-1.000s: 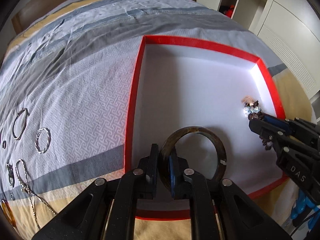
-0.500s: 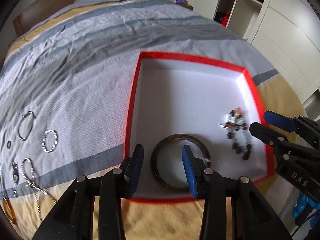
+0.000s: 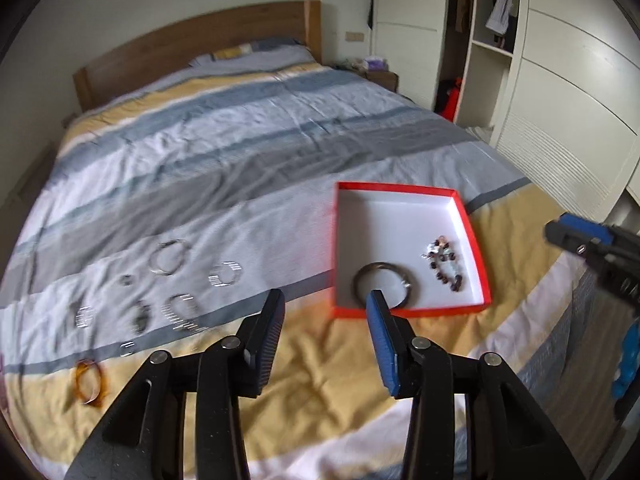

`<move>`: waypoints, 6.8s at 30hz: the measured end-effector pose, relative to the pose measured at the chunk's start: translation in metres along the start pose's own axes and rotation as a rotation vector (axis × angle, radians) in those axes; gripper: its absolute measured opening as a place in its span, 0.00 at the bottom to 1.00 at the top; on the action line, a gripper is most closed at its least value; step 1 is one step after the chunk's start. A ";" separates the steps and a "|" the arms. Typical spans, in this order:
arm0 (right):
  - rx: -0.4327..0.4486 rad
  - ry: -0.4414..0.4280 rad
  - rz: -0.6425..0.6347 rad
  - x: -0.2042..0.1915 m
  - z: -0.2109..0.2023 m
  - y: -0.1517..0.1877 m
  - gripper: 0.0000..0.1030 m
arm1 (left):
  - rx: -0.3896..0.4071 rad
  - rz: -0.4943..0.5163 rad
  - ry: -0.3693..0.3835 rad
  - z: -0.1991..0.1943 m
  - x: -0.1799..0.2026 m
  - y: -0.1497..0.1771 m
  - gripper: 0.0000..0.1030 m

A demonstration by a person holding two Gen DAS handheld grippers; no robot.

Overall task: Organize jewelry
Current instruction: 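Move both tools back over the jewelry on the bed, then grasp the amber bangle with the left tool while the right tool grasps a silver ring, then carry the amber bangle and silver ring into the red box and release, then withdraw both open tools from the box back over the bed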

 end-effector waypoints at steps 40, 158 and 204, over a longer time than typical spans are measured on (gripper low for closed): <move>0.039 -0.345 -0.257 -0.225 -0.077 0.037 0.40 | 0.166 -0.419 -0.364 -0.198 -0.267 0.184 0.66; -0.176 0.064 -0.257 -0.033 0.235 0.003 0.17 | -0.200 0.055 0.064 0.256 -0.005 -0.040 0.10; 0.218 -0.102 -0.120 -0.121 -0.153 0.016 0.39 | 0.339 -0.239 -0.258 -0.272 -0.143 0.111 0.74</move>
Point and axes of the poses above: each gripper's, at about its wrist camera, not at the fingertips, and z roughly the way its jaws point, x to its right, y to its underside, the point moved 4 cm from there along z, roughly the way its jaws point, and after that the axes turned 15 degrees about y, right-handed, at the moved point
